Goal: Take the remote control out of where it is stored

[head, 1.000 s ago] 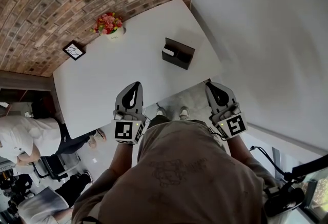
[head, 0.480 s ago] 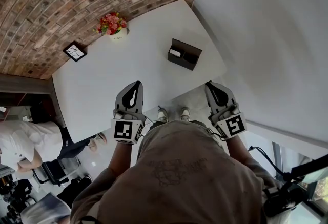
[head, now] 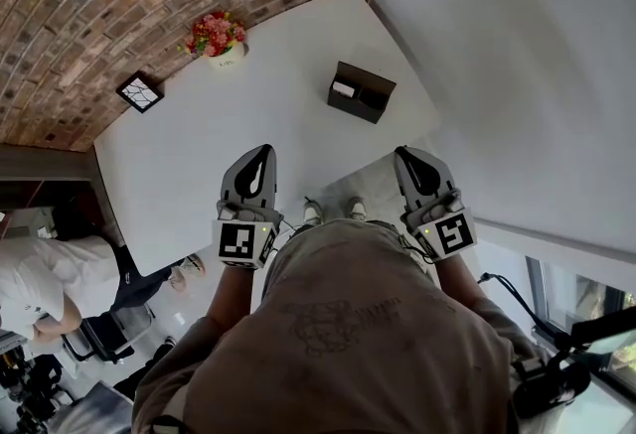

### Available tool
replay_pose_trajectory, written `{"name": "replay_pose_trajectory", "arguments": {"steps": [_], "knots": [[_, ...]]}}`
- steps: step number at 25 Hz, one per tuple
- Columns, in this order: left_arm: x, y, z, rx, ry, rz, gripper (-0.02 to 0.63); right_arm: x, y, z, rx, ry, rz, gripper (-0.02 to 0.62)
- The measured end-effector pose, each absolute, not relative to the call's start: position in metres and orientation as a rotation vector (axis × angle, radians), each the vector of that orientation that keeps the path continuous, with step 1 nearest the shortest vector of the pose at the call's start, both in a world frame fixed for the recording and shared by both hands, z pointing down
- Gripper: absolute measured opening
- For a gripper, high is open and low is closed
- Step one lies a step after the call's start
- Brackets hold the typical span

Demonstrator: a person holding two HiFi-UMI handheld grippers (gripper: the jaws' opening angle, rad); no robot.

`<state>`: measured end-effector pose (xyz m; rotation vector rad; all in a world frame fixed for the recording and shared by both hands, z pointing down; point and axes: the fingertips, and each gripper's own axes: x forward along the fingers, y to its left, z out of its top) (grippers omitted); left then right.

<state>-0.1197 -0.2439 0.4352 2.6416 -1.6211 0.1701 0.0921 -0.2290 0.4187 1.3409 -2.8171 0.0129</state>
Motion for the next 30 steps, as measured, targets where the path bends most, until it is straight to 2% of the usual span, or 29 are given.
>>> {"name": "replay_pose_trajectory", "arguments": {"steps": [9, 22, 23, 25, 30], "knots": [[-0.115, -0.244, 0.429, 2.620, -1.610, 0.110, 0.011, 0.089, -0.252, 0.433, 1.237, -2.762, 0.031, 0.014], [-0.128, -0.236, 0.453, 2.574, -1.642, 0.187, 0.011, 0.063, -0.314, 0.472, 1.035, -2.686, 0.029, 0.021], [-0.129, -0.236, 0.452, 2.567, -1.647, 0.192, 0.011, 0.062, -0.318, 0.477, 1.017, -2.673, 0.047, 0.042], [-0.131, -0.235, 0.452, 2.545, -1.660, 0.185, 0.011, 0.059, -0.325, 0.492, 0.975, -2.641, 0.094, 0.133], [-0.135, -0.233, 0.457, 2.511, -1.675, 0.184, 0.011, 0.047, -0.343, 0.526, 0.851, -2.556, 0.085, 0.228]]}}
